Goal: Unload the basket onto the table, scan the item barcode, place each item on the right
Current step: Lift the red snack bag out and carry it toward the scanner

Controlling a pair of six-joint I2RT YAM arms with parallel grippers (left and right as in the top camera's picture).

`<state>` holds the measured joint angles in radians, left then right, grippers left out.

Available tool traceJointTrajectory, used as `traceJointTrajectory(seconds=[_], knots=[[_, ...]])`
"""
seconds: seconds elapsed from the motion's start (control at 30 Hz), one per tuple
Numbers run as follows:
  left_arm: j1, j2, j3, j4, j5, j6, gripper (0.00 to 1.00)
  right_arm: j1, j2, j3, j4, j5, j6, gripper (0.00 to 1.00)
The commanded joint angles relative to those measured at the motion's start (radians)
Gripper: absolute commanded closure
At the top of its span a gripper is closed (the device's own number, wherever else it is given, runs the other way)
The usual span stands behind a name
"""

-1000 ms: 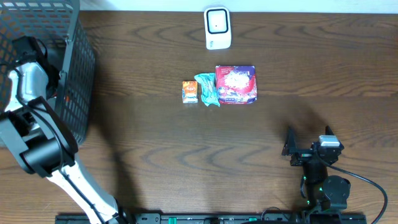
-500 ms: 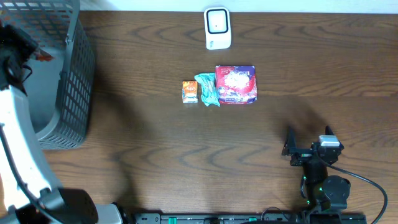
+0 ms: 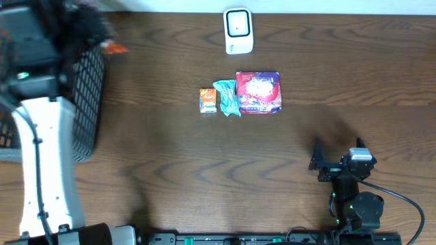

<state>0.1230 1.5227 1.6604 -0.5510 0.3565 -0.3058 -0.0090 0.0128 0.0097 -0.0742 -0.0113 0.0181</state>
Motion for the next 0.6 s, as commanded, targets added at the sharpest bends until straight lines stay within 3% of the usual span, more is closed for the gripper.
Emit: traceJointTrajectory(seconds=[0.0,0.2,0.57], knots=[[-0.109,0.046,0.006,-0.027,0.036,0.140,0.93,0.003,-0.002,-0.005,0.000,0.002,0.014,0.01],[-0.249,0.177,0.006,-0.162,-0.064,0.201,0.93,0.003,-0.002,-0.004,0.000,0.002,0.014,0.01],[-0.334,0.452,0.006,-0.257,-0.066,0.212,0.93,0.003,-0.002,-0.004,0.000,0.002,0.014,0.01]])
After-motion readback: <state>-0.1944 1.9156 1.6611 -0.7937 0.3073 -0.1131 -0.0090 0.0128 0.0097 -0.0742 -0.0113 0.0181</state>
